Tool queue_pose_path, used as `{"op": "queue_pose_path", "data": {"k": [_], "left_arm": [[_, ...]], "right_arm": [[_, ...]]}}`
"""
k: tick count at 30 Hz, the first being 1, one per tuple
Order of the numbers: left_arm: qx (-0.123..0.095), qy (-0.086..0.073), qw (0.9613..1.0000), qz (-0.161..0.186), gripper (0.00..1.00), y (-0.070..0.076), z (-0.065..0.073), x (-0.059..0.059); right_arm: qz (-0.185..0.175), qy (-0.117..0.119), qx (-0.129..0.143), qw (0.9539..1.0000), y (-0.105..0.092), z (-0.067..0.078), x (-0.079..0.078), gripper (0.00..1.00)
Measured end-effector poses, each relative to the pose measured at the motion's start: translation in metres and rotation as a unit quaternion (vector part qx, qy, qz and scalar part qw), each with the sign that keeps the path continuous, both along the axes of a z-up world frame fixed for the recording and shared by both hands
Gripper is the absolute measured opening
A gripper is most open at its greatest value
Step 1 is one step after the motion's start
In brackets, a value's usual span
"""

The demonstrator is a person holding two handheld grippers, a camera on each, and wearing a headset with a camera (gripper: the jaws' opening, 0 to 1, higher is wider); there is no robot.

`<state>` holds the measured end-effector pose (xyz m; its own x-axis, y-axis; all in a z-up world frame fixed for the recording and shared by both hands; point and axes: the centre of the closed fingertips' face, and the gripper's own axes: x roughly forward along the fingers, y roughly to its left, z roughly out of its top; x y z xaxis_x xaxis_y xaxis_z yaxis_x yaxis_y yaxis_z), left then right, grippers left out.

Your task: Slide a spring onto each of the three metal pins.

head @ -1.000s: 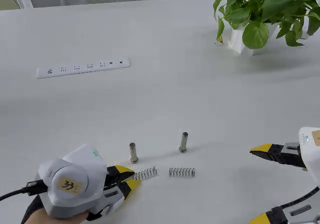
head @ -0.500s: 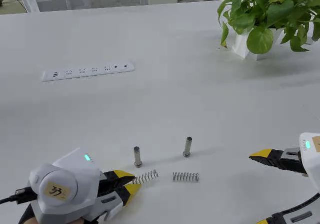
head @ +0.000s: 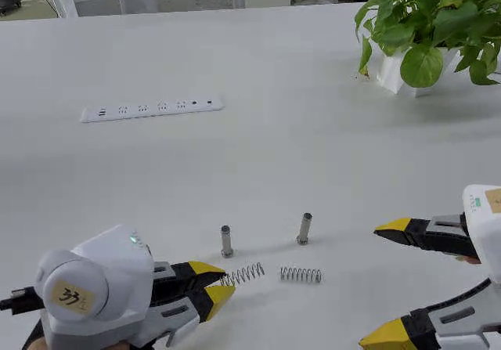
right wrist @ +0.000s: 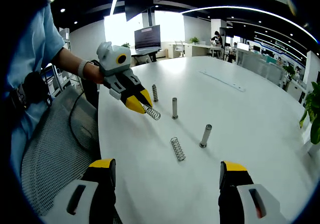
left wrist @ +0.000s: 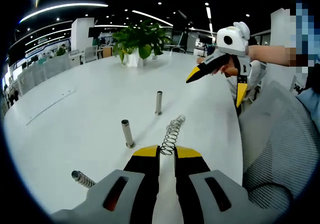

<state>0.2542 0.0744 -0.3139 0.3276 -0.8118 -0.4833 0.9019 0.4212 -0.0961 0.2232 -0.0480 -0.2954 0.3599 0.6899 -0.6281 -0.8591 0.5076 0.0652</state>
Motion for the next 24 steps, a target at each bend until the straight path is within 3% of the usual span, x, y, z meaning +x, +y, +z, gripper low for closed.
{"op": "queue_pose_path", "data": {"k": [7,12,24], "left_arm": [[-0.011,0.004,0.9998,-0.012,0.07,0.000,0.009,-0.014],[-0.017,0.006,0.9997,-0.018,0.07,-0.001,0.013,-0.022],[-0.032,0.009,0.9988,-0.036,0.07,0.003,0.024,-0.034]], "right_arm": [[0.033,-0.011,0.003,0.9994,0.025,0.010,0.003,0.81],[0.057,-0.009,0.003,0.9983,0.035,0.008,0.004,0.77],[0.137,-0.003,0.002,0.9905,0.069,0.011,-0.005,0.53]]}}
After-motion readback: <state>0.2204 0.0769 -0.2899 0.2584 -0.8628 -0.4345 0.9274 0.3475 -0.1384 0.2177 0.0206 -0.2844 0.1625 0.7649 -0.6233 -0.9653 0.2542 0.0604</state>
